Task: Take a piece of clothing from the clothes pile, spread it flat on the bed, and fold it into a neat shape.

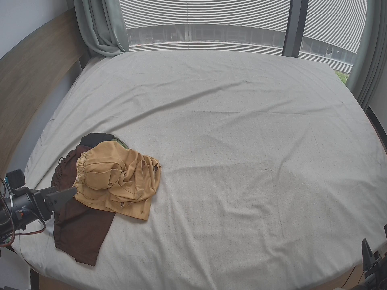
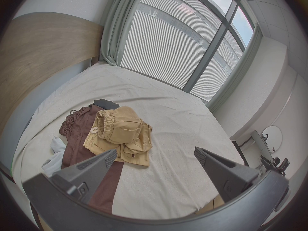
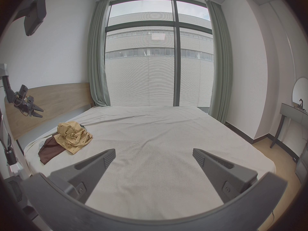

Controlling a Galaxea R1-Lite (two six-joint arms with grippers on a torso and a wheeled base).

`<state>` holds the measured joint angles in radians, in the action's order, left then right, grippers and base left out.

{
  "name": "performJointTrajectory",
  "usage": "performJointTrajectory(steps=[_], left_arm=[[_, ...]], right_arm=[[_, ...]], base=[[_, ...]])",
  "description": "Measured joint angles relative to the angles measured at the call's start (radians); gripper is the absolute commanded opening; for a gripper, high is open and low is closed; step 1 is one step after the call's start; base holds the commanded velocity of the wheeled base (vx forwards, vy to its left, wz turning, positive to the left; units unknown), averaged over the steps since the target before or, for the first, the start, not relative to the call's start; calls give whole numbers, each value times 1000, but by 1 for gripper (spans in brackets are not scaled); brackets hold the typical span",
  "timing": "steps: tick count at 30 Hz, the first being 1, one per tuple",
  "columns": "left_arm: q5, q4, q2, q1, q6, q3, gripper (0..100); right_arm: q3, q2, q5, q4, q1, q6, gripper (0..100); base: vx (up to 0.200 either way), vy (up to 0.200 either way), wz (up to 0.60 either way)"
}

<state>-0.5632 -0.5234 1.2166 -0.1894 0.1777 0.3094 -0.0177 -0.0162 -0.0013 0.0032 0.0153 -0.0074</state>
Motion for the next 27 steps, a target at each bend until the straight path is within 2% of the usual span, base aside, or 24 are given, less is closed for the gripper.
performJointTrajectory(steps=[16, 27], left_arm=[[-5, -157, 291, -9, -4, 97, 100], [4, -346, 495, -13, -4, 137, 100]], right_arm=[[0, 0, 0, 0, 0, 0, 100], [0, 0, 0, -1, -1, 0, 100]], base=[[0, 0, 0], [0, 0, 0]])
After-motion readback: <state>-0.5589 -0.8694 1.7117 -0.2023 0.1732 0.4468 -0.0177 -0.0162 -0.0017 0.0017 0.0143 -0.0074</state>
